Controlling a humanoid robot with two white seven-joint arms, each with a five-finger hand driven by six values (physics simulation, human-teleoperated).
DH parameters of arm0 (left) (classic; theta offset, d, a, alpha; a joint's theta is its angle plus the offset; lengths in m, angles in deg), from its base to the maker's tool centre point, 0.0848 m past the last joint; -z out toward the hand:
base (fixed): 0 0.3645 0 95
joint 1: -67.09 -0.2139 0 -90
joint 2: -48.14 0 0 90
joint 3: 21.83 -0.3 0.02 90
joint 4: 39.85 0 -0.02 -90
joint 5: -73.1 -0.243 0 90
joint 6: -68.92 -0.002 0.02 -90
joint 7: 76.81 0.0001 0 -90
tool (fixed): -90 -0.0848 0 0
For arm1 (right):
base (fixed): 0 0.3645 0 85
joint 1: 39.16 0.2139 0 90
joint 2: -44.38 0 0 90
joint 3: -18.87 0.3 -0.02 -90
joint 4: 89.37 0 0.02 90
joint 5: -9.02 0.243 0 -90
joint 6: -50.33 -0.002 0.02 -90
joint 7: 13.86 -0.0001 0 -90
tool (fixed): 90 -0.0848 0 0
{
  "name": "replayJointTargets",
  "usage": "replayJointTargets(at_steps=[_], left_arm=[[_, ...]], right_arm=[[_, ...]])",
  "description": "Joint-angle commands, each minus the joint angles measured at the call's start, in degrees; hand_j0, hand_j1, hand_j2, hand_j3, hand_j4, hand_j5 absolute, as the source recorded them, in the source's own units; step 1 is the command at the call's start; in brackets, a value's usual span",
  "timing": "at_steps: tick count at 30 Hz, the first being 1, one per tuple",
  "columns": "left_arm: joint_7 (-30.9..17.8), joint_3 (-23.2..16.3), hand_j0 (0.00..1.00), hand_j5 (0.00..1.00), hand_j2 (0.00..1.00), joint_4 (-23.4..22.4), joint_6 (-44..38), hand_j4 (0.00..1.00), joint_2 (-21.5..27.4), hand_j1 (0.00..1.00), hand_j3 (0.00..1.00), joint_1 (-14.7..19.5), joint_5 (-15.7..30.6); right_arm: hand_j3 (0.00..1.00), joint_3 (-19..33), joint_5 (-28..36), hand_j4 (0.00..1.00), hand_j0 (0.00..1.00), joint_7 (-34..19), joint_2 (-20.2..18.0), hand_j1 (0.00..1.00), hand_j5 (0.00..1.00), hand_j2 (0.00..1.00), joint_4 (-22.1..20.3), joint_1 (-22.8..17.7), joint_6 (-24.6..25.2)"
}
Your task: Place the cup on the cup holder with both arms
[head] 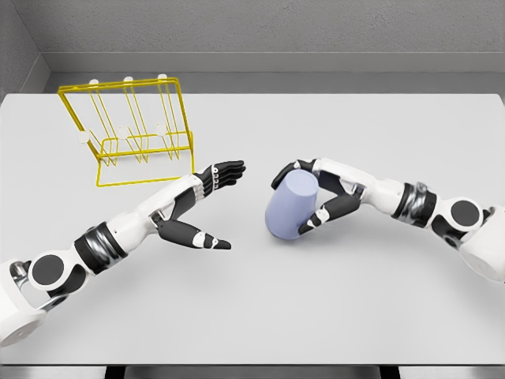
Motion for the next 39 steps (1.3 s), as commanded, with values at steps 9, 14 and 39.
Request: replayJointTargets(at_steps=[9,14,39], left_arm=[[0.0,1.7,1.00,1.00,1.00,-0.1,-0.4,1.00,0.2,1.00,1.00,-0.8,0.1],[-0.2,5.0,1.00,1.00,1.00,-0.1,-2.5,1.00,2.9,1.00,1.00,-2.9,0.1],[-0.4,6.5,1.00,1.00,1.00,0.3,-2.5,1.00,3.9,1.00,1.00,-4.1,-1.2]], right_arm=[[0.58,-0.1,-3.2,0.58,0.58,1.6,4.6,0.58,0.58,0.58,-0.2,0.4,0.1],[0.58,-0.1,-5.6,0.58,0.58,4.0,5.6,0.58,0.58,0.58,0.6,0.4,0.1],[0.96,-1.6,-10.5,0.96,0.96,6.1,8.5,0.96,0.96,0.96,6.6,0.9,2.5]])
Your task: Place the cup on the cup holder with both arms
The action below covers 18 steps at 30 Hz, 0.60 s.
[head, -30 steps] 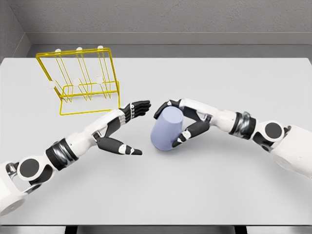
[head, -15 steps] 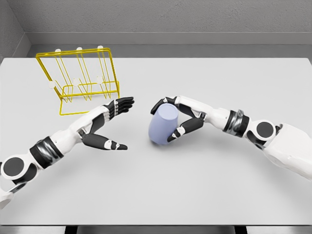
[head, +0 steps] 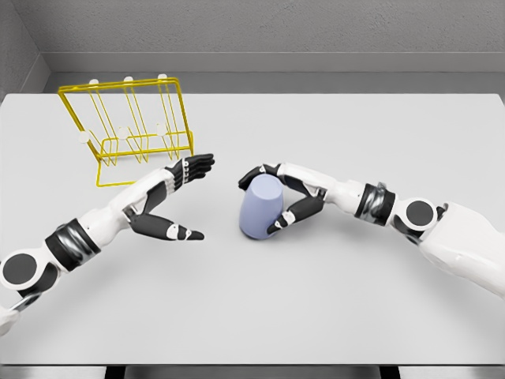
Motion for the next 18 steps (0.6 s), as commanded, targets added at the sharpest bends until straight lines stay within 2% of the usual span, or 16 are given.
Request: replayJointTargets(at_steps=[1,10,16,18], left_arm=[[-0.2,0.2,1.00,1.00,1.00,0.1,0.1,1.00,0.0,1.00,1.00,-0.1,0.2],[-0.2,0.2,1.00,1.00,1.00,0.1,0.1,1.00,0.0,1.00,1.00,-0.3,0.1],[-0.2,0.8,1.00,1.00,1.00,0.1,0.0,1.00,0.0,1.00,1.00,-0.4,-0.1],[-0.1,0.9,1.00,1.00,1.00,-0.4,0.1,1.00,-0.7,1.00,1.00,-0.1,-1.8]], right_arm=[[0.98,0.1,-1.1,0.98,0.98,0.0,-0.1,0.98,0.98,0.98,0.1,0.0,1.1],[0.99,0.2,-1.1,0.99,0.99,-0.1,-0.7,0.99,0.99,0.99,0.0,0.4,1.2],[0.99,0.1,-1.1,0.99,0.99,-0.4,-4.0,0.99,0.99,0.99,-0.5,1.2,1.6],[0.99,-0.1,-1.2,0.99,0.99,-0.5,-5.8,0.99,0.99,0.99,-0.6,1.9,1.6]])
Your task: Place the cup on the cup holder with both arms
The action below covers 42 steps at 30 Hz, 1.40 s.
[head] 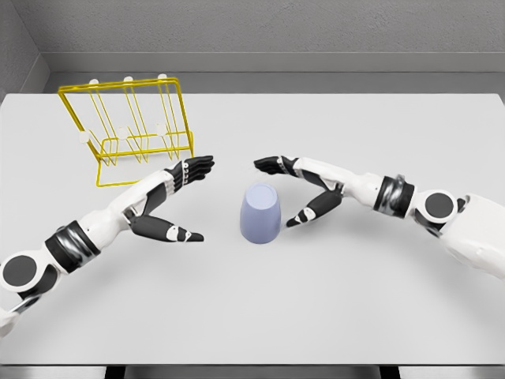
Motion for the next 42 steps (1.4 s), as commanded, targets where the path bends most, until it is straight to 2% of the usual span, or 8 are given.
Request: replayJointTargets(at_steps=[1,9,15,17,27,32,35,42], left_arm=[[0.1,0.3,1.00,1.00,1.00,-0.5,0.0,1.00,-0.9,1.00,1.00,0.0,-0.9],[0.1,0.3,1.00,1.00,1.00,-6.2,0.0,1.00,-10.5,1.00,1.00,0.1,-3.5],[0.1,0.3,1.00,1.00,1.00,-10.6,0.2,1.00,-13.7,1.00,1.00,0.1,-3.6],[0.1,0.3,1.00,1.00,1.00,-11.5,0.2,1.00,-13.9,1.00,1.00,0.2,-3.6],[0.1,0.0,1.00,1.00,1.00,-12.4,0.4,1.00,-16.7,1.00,1.00,-0.7,-5.2],[0.1,0.1,1.00,1.00,1.00,-14.4,0.5,1.00,-19.3,1.00,1.00,-0.7,-6.7],[0.1,0.1,1.00,1.00,1.00,-14.4,0.4,1.00,-19.3,1.00,1.00,-0.7,-6.7],[0.1,0.2,1.00,1.00,1.00,-14.4,0.5,1.00,-19.2,1.00,1.00,-0.7,-6.6]], right_arm=[[0.99,0.0,0.3,0.99,0.99,-0.4,-2.5,0.99,0.99,0.99,-0.2,0.1,0.0],[1.00,0.0,-1.9,1.00,1.00,-1.0,-12.1,1.00,1.00,1.00,-0.9,3.5,-2.8],[1.00,-6.3,-1.9,1.00,1.00,-1.4,-19.5,1.00,1.00,1.00,-3.1,9.7,-2.8],[1.00,-10.5,-1.9,1.00,1.00,-1.3,-19.9,1.00,1.00,1.00,-2.7,9.8,-2.8],[1.00,-9.9,-5.6,1.00,1.00,-1.2,-21.5,1.00,1.00,1.00,-3.5,16.1,-2.8],[1.00,1.4,-22.9,1.00,1.00,-2.9,-21.1,1.00,1.00,1.00,-1.8,15.1,-2.8],[1.00,8.7,-25.3,1.00,1.00,-6.6,-19.6,1.00,1.00,1.00,-0.9,10.5,-2.8],[1.00,9.2,-30.9,1.00,1.00,-6.6,-19.9,1.00,1.00,1.00,-0.6,11.0,-2.8]])
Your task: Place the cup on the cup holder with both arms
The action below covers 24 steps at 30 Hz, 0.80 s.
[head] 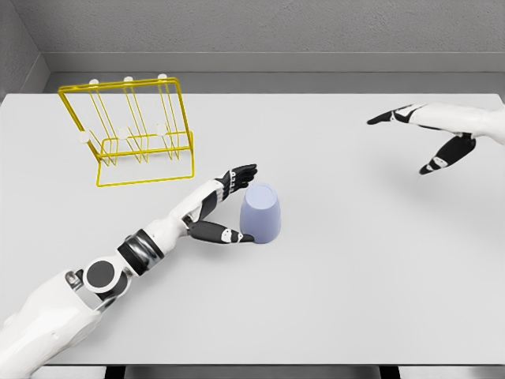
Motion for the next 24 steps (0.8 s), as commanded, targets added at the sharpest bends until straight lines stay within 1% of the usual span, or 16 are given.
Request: replayJointTargets(at_steps=[1,4,5,6,8,16,18,24], left_arm=[[0.0,0.2,1.00,1.00,1.00,-0.1,0.0,1.00,0.0,1.00,1.00,0.0,0.1],[0.1,0.2,1.00,1.00,1.00,-0.3,0.0,1.00,0.0,1.00,1.00,0.0,0.2],[0.0,1.2,1.00,1.00,1.00,-0.7,0.0,1.00,0.0,1.00,1.00,0.0,0.2],[0.0,1.3,1.00,1.00,1.00,-0.9,0.0,1.00,0.0,1.00,1.00,0.0,0.2],[0.0,1.3,1.00,1.00,1.00,-1.8,0.0,1.00,-0.6,1.00,1.00,0.0,0.2],[-0.1,0.8,1.00,1.00,1.00,-2.2,0.0,1.00,-2.0,1.00,1.00,0.0,0.0],[-0.1,0.8,1.00,1.00,1.00,-2.9,0.0,1.00,-2.6,1.00,1.00,0.0,0.0],[-0.2,0.7,1.00,1.00,1.00,-3.0,0.0,1.00,-2.7,1.00,1.00,0.0,0.0]], right_arm=[[1.00,0.7,-1.3,1.00,1.00,0.0,-0.1,1.00,1.00,1.00,0.1,0.0,0.1],[1.00,0.6,-1.3,1.00,1.00,0.2,0.0,1.00,1.00,1.00,0.0,0.0,0.1],[1.00,0.6,-1.3,1.00,1.00,0.3,0.0,1.00,1.00,1.00,0.0,0.0,0.1],[1.00,0.6,-1.3,1.00,1.00,0.3,-0.1,1.00,1.00,1.00,0.0,0.0,0.1],[1.00,0.6,-1.3,1.00,1.00,0.3,0.0,1.00,1.00,1.00,0.0,-0.1,0.1],[1.00,0.5,-1.3,1.00,1.00,0.3,-0.5,1.00,1.00,1.00,0.0,-0.1,0.1],[1.00,0.5,-1.3,1.00,1.00,0.3,-0.5,1.00,1.00,1.00,0.0,-0.1,0.1],[1.00,0.4,-1.3,1.00,1.00,0.4,-0.3,1.00,1.00,1.00,0.0,-0.2,0.1]])
